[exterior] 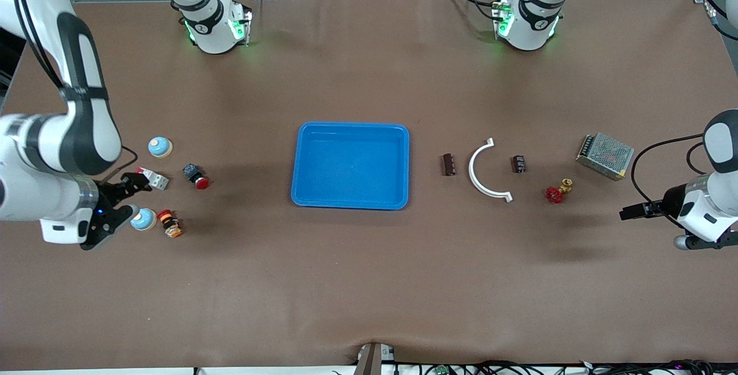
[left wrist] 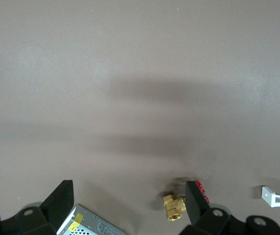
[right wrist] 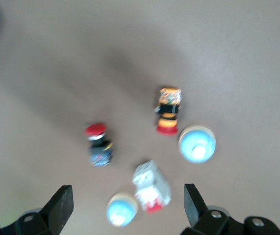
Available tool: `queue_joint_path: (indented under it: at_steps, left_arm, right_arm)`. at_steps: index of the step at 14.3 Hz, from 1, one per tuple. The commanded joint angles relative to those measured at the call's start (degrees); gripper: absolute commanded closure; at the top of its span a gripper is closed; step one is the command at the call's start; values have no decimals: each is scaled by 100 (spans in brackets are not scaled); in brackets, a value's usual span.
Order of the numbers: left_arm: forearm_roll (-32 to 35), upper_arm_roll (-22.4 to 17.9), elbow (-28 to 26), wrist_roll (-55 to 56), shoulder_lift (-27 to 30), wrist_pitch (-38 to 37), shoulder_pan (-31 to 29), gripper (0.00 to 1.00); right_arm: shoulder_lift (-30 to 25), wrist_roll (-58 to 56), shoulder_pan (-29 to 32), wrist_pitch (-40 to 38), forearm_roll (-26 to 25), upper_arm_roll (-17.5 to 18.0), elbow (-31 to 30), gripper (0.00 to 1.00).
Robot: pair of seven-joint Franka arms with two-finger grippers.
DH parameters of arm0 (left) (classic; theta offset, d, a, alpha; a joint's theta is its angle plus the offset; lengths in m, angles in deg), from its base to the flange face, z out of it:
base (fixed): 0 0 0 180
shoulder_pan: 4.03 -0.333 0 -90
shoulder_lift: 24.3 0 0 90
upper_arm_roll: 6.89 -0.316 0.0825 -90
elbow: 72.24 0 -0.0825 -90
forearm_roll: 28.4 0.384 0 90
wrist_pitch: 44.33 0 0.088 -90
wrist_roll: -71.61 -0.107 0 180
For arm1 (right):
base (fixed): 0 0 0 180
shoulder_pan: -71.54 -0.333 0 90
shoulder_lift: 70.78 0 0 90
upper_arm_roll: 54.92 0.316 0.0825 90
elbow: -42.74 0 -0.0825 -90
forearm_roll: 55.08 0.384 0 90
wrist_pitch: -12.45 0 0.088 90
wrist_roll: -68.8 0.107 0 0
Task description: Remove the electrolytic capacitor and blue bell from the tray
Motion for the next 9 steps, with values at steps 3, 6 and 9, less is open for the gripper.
queue_joint_path:
  at_steps: [3, 6, 9]
  left_arm:
    - [-101, -12, 209, -233, 122, -404, 53, 0]
    - [-687, -756, 226, -592, 543, -730, 552, 0]
    - [-1901, -2486, 218, -1575, 1062, -747, 1711, 0]
  right_arm:
    - [-347, 1398, -307, -1547, -73, 3, 964, 0]
    - [-963, 2690, -316, -1855, 59, 3, 798, 0]
    - [-1683, 3361, -281, -1664, 77, -6, 291, 0]
